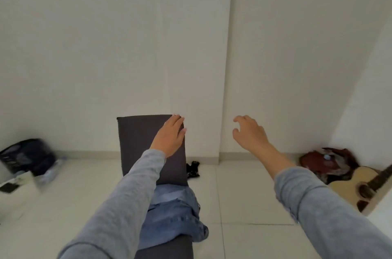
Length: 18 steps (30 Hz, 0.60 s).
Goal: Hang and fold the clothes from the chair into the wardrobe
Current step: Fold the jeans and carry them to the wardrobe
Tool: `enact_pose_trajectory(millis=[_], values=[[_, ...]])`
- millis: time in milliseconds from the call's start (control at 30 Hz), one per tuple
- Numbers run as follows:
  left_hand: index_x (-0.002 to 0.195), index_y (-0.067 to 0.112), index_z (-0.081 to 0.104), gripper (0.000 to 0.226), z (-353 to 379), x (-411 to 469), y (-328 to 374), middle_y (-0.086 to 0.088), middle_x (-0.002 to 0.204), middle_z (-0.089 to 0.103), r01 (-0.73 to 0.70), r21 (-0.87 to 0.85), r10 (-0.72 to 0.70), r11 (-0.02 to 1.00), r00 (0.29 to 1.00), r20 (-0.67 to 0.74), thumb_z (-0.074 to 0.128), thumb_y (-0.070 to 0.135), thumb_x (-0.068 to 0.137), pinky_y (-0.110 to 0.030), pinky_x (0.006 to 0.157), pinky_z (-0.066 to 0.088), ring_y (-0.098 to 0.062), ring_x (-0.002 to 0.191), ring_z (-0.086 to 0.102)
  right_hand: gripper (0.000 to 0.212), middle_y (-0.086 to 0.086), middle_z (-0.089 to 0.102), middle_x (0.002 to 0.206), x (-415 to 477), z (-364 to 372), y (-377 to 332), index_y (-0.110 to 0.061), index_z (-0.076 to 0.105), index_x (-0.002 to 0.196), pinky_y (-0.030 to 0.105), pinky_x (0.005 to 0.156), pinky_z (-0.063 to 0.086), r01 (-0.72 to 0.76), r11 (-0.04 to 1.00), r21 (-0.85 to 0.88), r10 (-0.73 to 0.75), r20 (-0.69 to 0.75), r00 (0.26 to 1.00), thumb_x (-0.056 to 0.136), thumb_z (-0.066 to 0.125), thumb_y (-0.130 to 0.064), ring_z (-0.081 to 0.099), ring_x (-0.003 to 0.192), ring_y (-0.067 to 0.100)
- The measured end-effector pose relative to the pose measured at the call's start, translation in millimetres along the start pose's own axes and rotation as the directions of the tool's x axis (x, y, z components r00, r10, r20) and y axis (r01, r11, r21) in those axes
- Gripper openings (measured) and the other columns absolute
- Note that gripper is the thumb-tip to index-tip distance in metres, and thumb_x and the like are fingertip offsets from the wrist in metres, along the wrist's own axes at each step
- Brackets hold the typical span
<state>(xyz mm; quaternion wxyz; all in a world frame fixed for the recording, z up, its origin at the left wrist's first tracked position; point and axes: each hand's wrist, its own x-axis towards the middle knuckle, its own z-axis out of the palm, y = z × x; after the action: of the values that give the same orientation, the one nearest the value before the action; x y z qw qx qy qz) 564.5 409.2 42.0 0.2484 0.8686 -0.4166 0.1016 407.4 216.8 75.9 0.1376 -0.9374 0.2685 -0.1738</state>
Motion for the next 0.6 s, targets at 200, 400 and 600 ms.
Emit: enact_pose_trajectory(millis=[200,400,600], values=[[0.139,0.011,0.041,0.044,18,17,-93,-0.006,0.147,0.037,0.213,-0.006,-0.212,0.977,0.975,0.061,0.036,0.031,0.101,-0.032,0.111,0.024,-0.019,0.139,0.027,0.041,0.006,0.045,0.135,85,83,-38,-0.014,0.043,0.134,0.039,0.098,0.036,0.069,0.993,0.097,-0.081,0.124,0.989,0.093,0.040,-0.016,0.043,0.122,0.025],[0.113,0.005,0.058,0.032,63,14,-187,-0.011,0.112,0.057,0.398,0.010,-0.381,0.918,0.871,0.312,0.037,0.026,0.100,-0.031,0.092,0.037,-0.024,0.106,0.052,0.037,0.010,0.051,0.129,124,196,-55,-0.012,0.049,0.126,0.041,0.097,0.042,-0.010,0.986,0.164,-0.043,0.316,0.948,0.090,0.044,-0.015,0.049,0.118,0.030],[0.112,0.003,0.060,0.031,167,24,-266,-0.011,0.113,0.057,0.416,-0.015,-0.332,0.909,0.746,0.578,0.038,0.022,0.100,-0.031,0.094,0.041,-0.024,0.105,0.054,0.038,0.009,0.052,0.130,108,333,-26,-0.014,0.046,0.132,0.036,0.095,0.044,-0.319,0.932,0.170,0.184,0.537,0.823,0.094,0.044,-0.018,0.051,0.115,0.026]])
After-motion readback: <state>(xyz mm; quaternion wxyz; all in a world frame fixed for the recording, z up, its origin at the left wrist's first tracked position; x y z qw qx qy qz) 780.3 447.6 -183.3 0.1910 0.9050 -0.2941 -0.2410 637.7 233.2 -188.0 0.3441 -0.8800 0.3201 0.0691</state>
